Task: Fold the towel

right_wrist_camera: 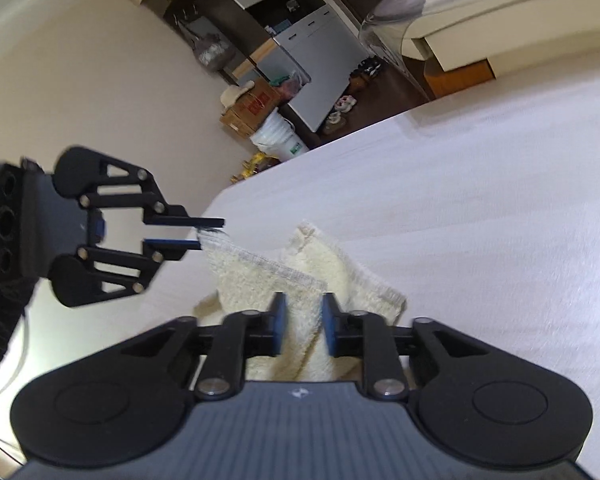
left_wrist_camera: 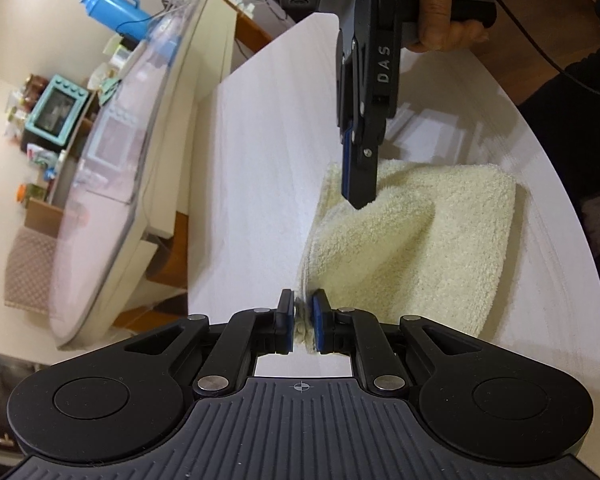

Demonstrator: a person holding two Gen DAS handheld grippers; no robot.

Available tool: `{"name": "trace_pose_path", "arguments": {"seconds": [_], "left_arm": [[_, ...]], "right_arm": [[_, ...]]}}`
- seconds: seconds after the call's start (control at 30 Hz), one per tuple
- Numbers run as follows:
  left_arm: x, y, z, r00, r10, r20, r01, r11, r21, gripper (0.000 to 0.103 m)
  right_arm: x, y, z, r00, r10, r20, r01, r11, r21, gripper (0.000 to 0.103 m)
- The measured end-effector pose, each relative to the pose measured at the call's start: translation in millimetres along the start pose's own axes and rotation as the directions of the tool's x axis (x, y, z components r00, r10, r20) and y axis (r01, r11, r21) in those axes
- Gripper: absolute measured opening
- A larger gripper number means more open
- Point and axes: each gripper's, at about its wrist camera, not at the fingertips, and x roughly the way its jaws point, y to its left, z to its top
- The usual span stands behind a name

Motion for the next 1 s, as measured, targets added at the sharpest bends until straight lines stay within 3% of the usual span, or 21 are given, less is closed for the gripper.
{"name": "trace_pose_path", "arguments": {"seconds": [0.4,0.5,0.57,0.7,1.0], "left_arm": [[36.4,13.2,11.0,0.999,0.010,-0.041,-0.012,1.000,-0.029,0.018],[49.6,17.5,11.8,0.999,0.019,-0.046,-0.021,0.999,-0.040,0.018],[55.2,19.6,11.6,0.999,0.013,-0.050,-0.016,0.998,-0.053,0.019],[62.1,19.1,9.9,0.998,0.002,-0.059,-0.005,0.998,-0.057,0.020],[64.3,11.3,7.2,0.998,0.005,-0.059,-0.008,0.999,-0.046,0.020]], "right_arm": [[-34.2,12.9,-19.6,0.991,-0.054,0.120,0.057,0.998,-0.024,0.006],[-28.4,8.1,-22.6,0.992,-0.081,0.097,0.083,0.996,-0.014,0.007],[-25.4,6.8,-23.4,0.993,-0.087,0.079,0.089,0.996,-0.016,0.011],[-21.7,8.7,-22.2,0.994,-0.081,0.072,0.081,0.997,-0.003,0.038],[-15.4,-4.9,-19.3,0.995,-0.062,0.083,0.053,0.992,0.116,0.035]]}}
